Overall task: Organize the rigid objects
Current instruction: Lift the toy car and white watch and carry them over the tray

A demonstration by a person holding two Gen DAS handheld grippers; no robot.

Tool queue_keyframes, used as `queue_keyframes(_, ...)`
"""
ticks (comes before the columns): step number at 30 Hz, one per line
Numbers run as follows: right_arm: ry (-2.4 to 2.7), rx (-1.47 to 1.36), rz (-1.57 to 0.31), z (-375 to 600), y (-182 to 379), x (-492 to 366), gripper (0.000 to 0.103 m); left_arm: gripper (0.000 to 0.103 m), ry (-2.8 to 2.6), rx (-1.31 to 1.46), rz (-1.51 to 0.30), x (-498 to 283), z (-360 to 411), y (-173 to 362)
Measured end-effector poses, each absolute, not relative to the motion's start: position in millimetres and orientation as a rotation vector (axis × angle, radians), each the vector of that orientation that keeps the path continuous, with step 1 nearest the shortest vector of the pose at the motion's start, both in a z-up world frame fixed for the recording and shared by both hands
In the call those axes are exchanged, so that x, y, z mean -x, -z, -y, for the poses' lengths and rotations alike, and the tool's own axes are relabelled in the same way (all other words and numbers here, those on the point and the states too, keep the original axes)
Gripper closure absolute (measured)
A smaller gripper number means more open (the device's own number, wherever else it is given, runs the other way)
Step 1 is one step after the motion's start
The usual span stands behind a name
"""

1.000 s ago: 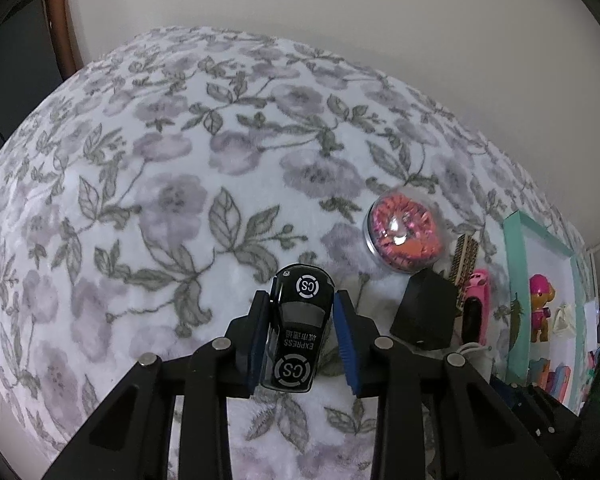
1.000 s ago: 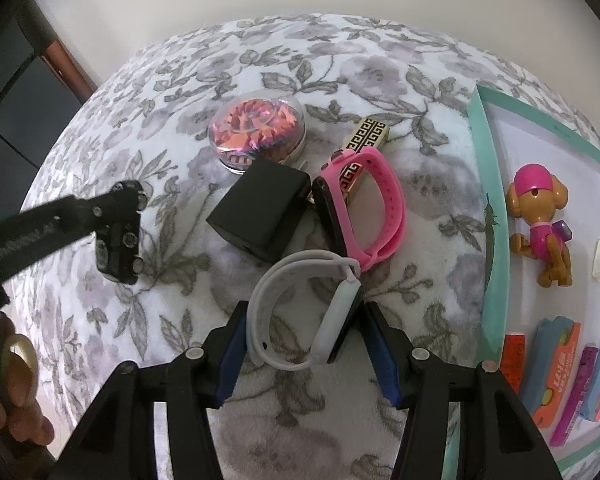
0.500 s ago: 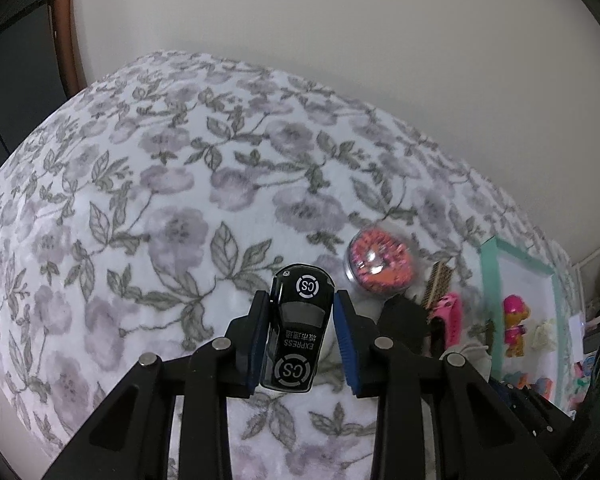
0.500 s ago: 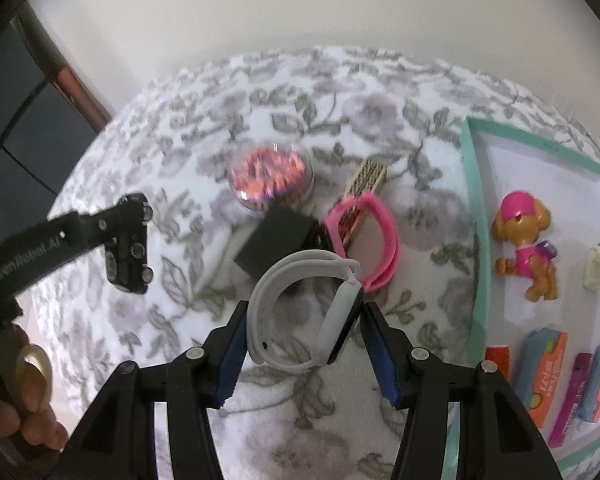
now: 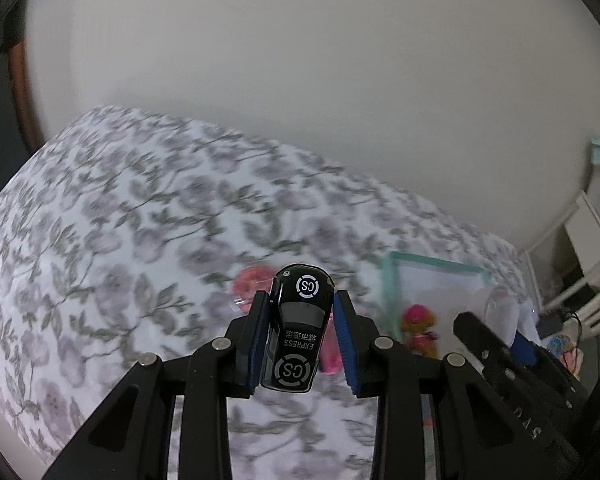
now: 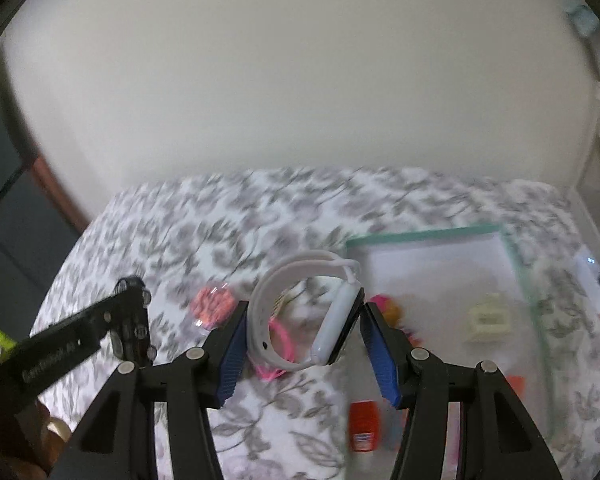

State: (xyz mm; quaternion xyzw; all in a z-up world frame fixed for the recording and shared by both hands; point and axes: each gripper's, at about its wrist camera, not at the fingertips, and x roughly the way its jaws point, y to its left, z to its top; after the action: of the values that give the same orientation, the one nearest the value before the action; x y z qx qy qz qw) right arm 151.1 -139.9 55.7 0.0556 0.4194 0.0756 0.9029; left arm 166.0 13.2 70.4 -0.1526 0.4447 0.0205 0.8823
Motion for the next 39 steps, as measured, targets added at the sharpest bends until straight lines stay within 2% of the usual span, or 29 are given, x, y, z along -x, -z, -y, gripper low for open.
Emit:
queue_keyframes(8,0.036,-0.178,-0.825,215.9,-78.3,-151.6,0.045,0.069,0.064,0.272,-0.908,-182.2,56.3,-94.0)
queue_keyframes(18,0.193,-0.161,-0.806,274.7,-86.1,-145.4,0.045,0.069,0.17,0.235,-0.942,-194.2,130.1,-77.0)
queue_keyframes(29,0.244,-0.143,-0.862,294.2,-59.3,-155.7,0.045,0.069,0.201,0.245,-1.034,-206.5,157.8,-22.9)
queue_keyframes(39,0.266,-0.156,-0.941,308.1,-23.1,-169.8,0.045,0.069,0.225,0.261,-1.071,-217.7,158.2,0.1)
